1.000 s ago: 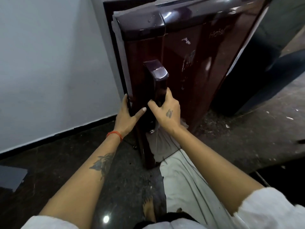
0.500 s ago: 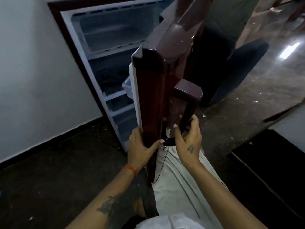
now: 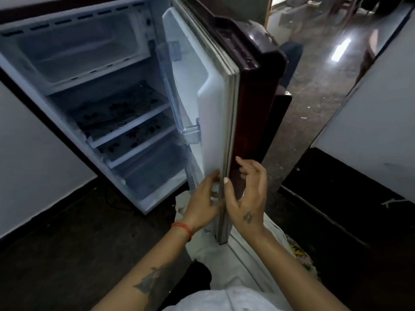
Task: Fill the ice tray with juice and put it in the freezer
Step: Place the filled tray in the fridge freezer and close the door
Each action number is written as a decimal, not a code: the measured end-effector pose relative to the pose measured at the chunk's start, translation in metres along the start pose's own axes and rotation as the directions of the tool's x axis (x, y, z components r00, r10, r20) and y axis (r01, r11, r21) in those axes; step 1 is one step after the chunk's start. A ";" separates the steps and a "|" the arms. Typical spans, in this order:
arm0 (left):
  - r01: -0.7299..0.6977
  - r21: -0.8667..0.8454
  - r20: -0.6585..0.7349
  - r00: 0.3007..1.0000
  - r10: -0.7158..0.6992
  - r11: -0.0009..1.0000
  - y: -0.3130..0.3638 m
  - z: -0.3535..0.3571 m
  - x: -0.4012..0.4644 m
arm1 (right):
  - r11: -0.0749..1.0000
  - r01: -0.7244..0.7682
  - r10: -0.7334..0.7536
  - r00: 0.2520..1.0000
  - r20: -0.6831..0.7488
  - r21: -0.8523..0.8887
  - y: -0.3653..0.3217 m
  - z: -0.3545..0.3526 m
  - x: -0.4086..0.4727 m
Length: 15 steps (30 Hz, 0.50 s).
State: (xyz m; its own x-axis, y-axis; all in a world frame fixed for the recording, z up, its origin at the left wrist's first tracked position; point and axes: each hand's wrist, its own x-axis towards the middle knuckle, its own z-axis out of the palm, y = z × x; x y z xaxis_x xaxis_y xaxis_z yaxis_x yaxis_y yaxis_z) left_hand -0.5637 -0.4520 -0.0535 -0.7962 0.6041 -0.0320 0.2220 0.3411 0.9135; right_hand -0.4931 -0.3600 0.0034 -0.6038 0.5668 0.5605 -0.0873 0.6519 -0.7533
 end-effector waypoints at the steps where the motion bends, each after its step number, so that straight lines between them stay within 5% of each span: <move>1: 0.000 0.028 0.057 0.998 -0.002 1.000 0.004 0.002 0.005 | 0.999 0.009 -0.009 1.000 0.006 -0.044 0.003 -0.003 0.004; 3: -0.062 0.123 0.038 0.998 0.058 0.991 0.011 0.005 0.016 | 0.993 0.002 0.001 1.000 0.029 -0.122 0.011 -0.008 0.014; 5: -0.110 0.190 -0.144 0.980 0.139 0.976 0.023 0.005 0.028 | 0.989 -0.031 0.036 0.999 0.032 -0.144 0.018 -0.014 0.024; 10: -0.248 0.265 -0.541 0.761 0.357 0.932 0.056 -0.008 0.081 | 0.976 0.005 -0.049 0.979 -0.196 -0.217 0.035 -0.024 0.058; 15: -0.355 0.520 -0.427 0.680 0.596 0.777 0.081 -0.012 0.158 | 0.923 0.151 -0.195 0.977 -0.091 -0.354 0.053 -0.011 0.111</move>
State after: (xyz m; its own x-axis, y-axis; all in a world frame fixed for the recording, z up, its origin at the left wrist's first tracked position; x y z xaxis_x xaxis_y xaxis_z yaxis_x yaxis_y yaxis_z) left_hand -0.6787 -0.3376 0.0207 -0.6490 0.3063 0.6964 0.7478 0.4251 0.5100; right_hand -0.5561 -0.2567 0.0292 -0.5011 0.4723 0.7252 0.1089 0.8657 -0.4885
